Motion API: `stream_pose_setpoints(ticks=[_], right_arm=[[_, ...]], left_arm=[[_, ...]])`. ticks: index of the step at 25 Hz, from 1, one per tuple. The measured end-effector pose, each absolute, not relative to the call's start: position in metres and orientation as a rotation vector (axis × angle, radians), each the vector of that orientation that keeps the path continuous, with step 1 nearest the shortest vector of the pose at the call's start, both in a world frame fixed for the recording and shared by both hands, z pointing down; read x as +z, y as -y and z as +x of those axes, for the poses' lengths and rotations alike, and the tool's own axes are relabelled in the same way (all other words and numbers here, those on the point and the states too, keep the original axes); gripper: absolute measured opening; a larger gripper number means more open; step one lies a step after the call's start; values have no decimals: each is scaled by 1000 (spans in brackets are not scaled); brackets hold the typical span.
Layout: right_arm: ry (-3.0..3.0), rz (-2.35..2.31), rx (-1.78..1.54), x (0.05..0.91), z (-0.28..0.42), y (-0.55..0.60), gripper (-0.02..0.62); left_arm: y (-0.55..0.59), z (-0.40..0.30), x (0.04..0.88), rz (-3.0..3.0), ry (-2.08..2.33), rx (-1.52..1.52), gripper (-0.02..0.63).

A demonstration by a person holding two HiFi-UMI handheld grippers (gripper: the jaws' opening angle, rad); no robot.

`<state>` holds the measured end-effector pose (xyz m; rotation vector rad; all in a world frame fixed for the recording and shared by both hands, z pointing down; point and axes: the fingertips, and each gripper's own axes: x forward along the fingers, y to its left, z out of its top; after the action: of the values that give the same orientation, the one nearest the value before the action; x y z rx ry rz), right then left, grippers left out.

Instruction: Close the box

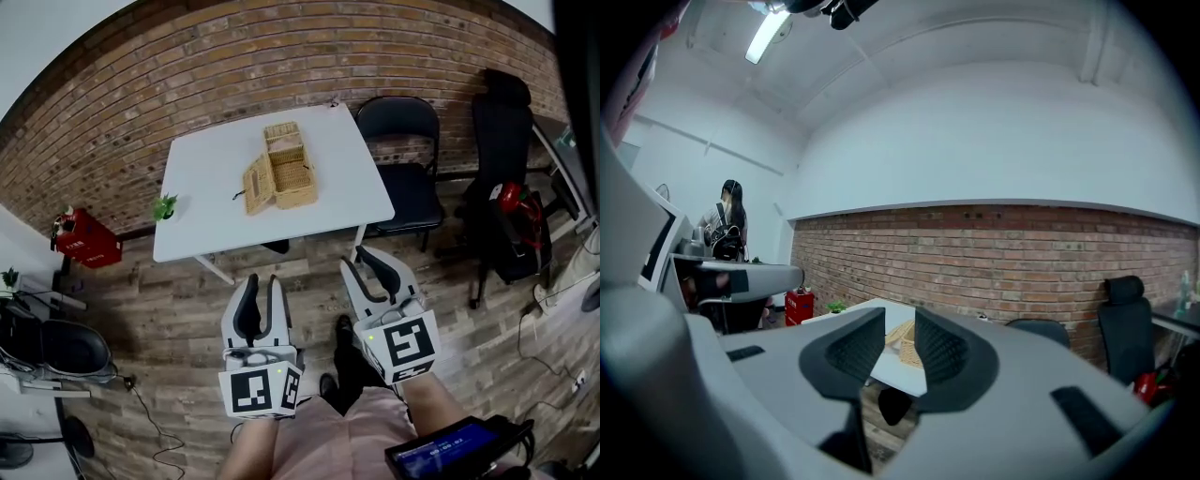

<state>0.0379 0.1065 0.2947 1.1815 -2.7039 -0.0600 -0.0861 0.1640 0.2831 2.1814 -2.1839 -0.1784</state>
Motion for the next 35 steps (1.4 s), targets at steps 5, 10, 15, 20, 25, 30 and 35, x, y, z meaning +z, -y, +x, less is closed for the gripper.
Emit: stream_pose_setpoints(ticks=[5, 10, 15, 20, 25, 30, 35], right_arm=[[2698, 1165, 2, 319, 35, -74, 101], [2692, 1147, 62, 343, 32, -19, 101], [2691, 1130, 117, 354, 28, 45, 101], [2714, 1107, 132, 352, 21, 103, 101], [2746, 1077, 112, 342, 9, 147, 98], [2769, 1035, 85, 331, -5, 174, 95], [2787, 1014, 38, 320, -18, 195, 94]], left_arm=[[-130, -85, 307, 2157, 2150, -111, 118], [-79, -88, 328, 2135, 2110, -77, 118], [-17, -90, 334, 2123, 2104, -49, 118], [39, -87, 331, 2131, 2105, -34, 118], [78, -97, 320, 2120, 2142, -39, 118], [102, -107, 306, 2112, 2200, -78, 115], [113, -124, 299, 2075, 2248, -115, 111]])
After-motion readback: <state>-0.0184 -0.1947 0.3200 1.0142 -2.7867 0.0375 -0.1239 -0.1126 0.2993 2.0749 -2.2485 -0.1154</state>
